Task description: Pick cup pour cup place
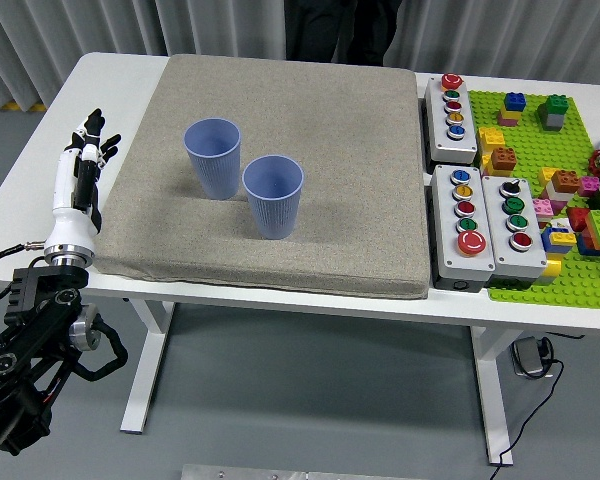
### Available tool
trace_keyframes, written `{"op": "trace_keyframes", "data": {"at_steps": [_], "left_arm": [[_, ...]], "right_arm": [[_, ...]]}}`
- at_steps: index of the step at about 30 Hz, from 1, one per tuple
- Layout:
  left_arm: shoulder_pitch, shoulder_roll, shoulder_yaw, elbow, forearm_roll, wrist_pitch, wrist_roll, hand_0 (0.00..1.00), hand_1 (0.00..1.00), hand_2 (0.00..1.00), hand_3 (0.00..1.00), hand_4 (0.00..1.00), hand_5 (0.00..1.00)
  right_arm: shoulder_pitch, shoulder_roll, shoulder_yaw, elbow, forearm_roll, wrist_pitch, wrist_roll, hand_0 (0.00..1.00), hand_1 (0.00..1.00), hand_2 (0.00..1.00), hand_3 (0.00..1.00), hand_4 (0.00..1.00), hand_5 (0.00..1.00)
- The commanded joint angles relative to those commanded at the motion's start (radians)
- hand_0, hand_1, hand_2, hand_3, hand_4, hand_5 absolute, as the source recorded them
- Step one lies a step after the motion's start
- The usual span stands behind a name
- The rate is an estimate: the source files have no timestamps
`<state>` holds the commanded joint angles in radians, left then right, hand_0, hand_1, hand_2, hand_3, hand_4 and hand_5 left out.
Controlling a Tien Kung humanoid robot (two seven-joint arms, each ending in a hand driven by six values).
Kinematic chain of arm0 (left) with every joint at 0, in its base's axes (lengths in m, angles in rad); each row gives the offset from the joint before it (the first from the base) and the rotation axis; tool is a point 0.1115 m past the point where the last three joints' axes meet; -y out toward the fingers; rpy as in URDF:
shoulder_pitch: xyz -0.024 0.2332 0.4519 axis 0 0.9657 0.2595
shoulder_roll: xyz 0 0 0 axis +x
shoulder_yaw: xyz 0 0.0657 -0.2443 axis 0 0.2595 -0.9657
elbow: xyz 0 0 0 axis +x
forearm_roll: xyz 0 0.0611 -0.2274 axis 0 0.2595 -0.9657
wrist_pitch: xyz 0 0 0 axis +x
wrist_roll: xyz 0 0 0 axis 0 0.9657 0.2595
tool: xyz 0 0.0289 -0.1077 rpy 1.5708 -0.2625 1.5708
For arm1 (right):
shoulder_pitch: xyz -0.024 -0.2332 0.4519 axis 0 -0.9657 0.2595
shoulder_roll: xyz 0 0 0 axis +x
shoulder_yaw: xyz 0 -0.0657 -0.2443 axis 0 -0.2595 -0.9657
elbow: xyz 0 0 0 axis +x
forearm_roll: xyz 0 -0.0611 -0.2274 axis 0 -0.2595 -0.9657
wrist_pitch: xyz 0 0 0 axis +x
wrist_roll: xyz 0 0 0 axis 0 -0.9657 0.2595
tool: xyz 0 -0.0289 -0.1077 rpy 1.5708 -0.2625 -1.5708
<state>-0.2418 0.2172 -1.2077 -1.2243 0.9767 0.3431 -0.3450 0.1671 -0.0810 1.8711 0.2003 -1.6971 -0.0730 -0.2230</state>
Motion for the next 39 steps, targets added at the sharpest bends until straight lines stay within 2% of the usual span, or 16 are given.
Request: {"op": "trace_keyframes", "data": {"at_steps": [2,3,8,9,12,14,15,20,29,39], "left_arm": [[0.000,0.001,0.000,0.001,0.003,-0.001,0.001,0.837,0.856,0.974,0.953,0.823,0.928],[0.001,0.002,0.001,0.003,0.006,-0.005,0.005,0.841,0.858,0.983,0.970,0.857,0.608],[0.004,0.028,0.031,0.022,0.059,-0.047,0.042,0.841,0.858,0.983,0.970,0.857,0.608],[0.001,0.034,0.039,0.030,0.086,-0.056,0.052,0.865,0.889,0.998,0.998,0.882,0.312],[-0.010,0.044,0.053,0.053,0.135,-0.072,0.067,0.865,0.889,0.998,0.998,0.882,0.312],[-0.016,0.047,0.057,0.063,0.149,-0.075,0.072,0.865,0.889,0.998,0.998,0.882,0.312],[-0.021,0.049,0.060,0.071,0.158,-0.077,0.075,0.872,0.895,0.998,0.998,0.873,0.260],[-0.040,0.052,0.081,0.115,0.178,-0.086,0.084,0.872,0.895,0.998,0.998,0.873,0.260],[-0.067,0.046,0.142,0.159,0.209,-0.102,0.096,0.877,0.902,0.998,0.998,0.877,0.218],[-0.090,0.034,0.172,0.176,0.198,-0.102,0.093,0.881,0.901,0.998,0.998,0.867,0.195]], "right_arm": [[0.000,0.000,0.000,0.000,0.000,0.000,0.000,0.698,0.691,0.633,0.599,0.068,0.406],[0.003,-0.001,0.001,-0.001,-0.002,0.001,0.001,0.699,0.691,0.634,0.599,0.068,0.407],[0.004,-0.003,-0.002,-0.002,-0.001,0.002,0.002,0.699,0.691,0.634,0.599,0.068,0.407],[0.003,-0.003,-0.003,-0.002,-0.001,0.002,0.003,0.699,0.691,0.633,0.599,0.068,0.406],[0.003,-0.004,-0.008,-0.002,0.010,-0.001,0.005,0.699,0.691,0.633,0.599,0.068,0.406],[0.003,-0.004,-0.009,-0.003,0.014,-0.002,0.006,0.699,0.691,0.633,0.599,0.068,0.406],[0.005,-0.004,-0.010,-0.003,0.014,-0.002,0.006,0.700,0.691,0.635,0.599,0.069,0.407],[0.009,-0.004,-0.012,-0.003,0.017,-0.002,0.005,0.700,0.691,0.635,0.599,0.069,0.407],[0.003,-0.001,-0.020,-0.002,0.018,0.000,0.000,0.699,0.691,0.635,0.599,0.069,0.408],[-0.005,0.001,-0.025,0.000,0.021,-0.001,-0.004,0.699,0.691,0.637,0.599,0.069,0.410]]}}
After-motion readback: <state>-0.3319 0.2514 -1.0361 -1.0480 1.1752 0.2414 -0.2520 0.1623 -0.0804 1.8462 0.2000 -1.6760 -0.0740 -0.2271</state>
